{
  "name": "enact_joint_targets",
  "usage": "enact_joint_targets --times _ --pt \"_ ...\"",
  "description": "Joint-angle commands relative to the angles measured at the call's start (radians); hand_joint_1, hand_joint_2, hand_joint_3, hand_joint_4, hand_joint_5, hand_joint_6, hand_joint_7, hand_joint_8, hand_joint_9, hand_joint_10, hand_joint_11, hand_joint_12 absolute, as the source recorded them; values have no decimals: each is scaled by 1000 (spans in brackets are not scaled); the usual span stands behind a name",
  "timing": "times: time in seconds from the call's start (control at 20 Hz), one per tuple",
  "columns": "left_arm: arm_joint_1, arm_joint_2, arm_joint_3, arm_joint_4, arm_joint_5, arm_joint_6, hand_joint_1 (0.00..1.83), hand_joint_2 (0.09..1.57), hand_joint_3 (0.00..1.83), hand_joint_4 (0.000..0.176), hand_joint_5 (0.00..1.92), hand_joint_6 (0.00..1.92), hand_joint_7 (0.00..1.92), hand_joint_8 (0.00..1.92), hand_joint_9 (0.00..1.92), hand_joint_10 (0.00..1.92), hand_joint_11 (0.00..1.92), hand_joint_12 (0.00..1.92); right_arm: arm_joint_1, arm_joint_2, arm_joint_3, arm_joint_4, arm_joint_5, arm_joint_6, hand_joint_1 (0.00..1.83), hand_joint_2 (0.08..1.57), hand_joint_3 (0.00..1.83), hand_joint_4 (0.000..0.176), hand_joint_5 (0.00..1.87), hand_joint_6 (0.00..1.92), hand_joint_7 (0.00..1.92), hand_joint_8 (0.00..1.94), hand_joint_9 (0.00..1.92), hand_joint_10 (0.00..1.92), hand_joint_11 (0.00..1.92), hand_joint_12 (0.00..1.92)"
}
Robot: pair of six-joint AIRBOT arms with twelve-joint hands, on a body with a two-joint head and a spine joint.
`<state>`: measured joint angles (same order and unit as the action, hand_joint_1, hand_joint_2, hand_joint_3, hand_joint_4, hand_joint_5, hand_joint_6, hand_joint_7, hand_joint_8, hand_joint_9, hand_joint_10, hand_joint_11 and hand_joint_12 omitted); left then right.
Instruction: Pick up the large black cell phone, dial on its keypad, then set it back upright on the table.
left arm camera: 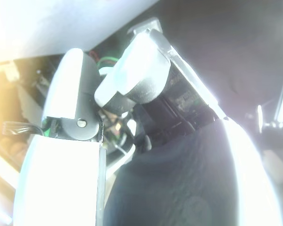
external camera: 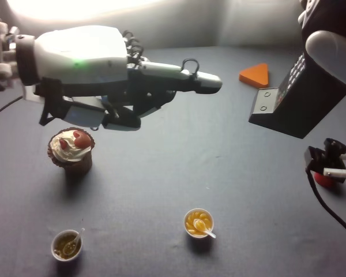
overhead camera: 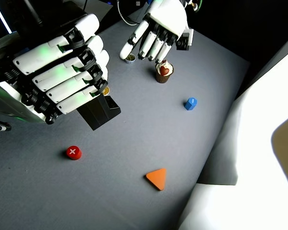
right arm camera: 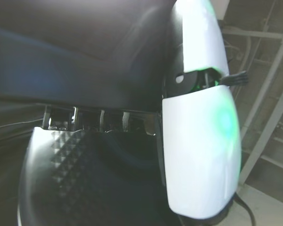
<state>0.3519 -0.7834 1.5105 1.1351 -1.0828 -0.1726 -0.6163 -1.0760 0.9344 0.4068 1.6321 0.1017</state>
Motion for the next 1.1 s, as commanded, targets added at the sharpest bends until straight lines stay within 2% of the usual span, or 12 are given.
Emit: enact_joint_targets --times 0.0,0.2,0.25,0.3,0.4,0.45,0.55,0.6,0.65,0.7,0.75,1.05 --pt "-19 -5 2 -85 -50 4 1445 1195 0 58 128 0 1044 1921 1301 1921 1416 1921 5 10 -4 -34 130 20 1487 1088 0 0 986 816 910 917 1005 1037 943 1454" --pt "-20 -38 4 -99 -28 13 1407 1206 0 48 115 0 1003 1921 1256 1921 1367 1921 5 11 -23 -22 130 20 1489 1099 1 0 942 863 883 963 984 1072 924 1501" --pt "-24 -50 2 -110 -18 18 1412 1205 0 50 107 1 1020 1921 1271 1921 1382 1921 5 11 -28 -15 130 20 1401 1108 1 0 951 923 893 988 1007 1159 971 1230" --pt "-28 -58 1 -122 -11 22 1413 1201 0 53 107 2 1010 1921 1268 1921 1383 1921 5 12 -33 -2 130 20 1472 1097 4 0 955 856 888 966 993 1084 938 1436" --pt "-35 -73 1 -138 -6 29 1419 1202 0 47 106 1 1001 1921 1267 1921 1383 1921 2 13 -41 7 127 20 1490 1094 1 0 965 840 891 947 991 1061 923 1489" --pt "-40 -79 1 -140 -5 29 1347 954 647 45 92 32 774 1762 1232 1921 1379 1921 1 13 -44 7 125 20 1401 1110 3 0 947 937 892 987 998 1173 953 1254" --pt "-47 -89 -3 -143 -3 30 1350 805 947 51 99 9 780 1730 1223 1921 1338 1921 0 13 -48 7 125 20 1486 1096 0 0 959 863 894 934 1006 1034 918 1484" --pt "-52 -93 -10 -143 -3 30 1350 798 962 42 100 6 781 1731 1230 1921 1344 1921 0 13 -48 7 125 20 1480 1149 2 0 828 1038 784 1052 887 1178 801 1592" --pt "-54 -95 -13 -143 -3 30 1404 909 576 38 106 2 936 1883 1249 1921 1365 1921 0 13 -48 7 125 20 1486 1121 0 0 912 935 837 1011 943 1119 864 1553" --pt "-58 -98 -20 -144 0 28 1404 909 576 38 106 2 936 1883 1249 1921 1365 1921 0 13 -48 7 125 20 1486 1121 0 0 912 935 837 1011 943 1119 864 1553" --pt "-62 -100 -27 -147 4 27 1357 845 828 39 105 1 804 1740 1250 1921 1362 1921 0 13 -48 7 125 20 1487 1114 0 0 926 918 840 1011 954 1104 889 1529" --pt "-81 -110 -91 -180 47 54 1353 806 895 50 96 1 799 1656 1212 1921 1301 1921 0 12 -52 7 125 20 1490 1099 0 0 938 880 876 982 983 1064 936 1475"
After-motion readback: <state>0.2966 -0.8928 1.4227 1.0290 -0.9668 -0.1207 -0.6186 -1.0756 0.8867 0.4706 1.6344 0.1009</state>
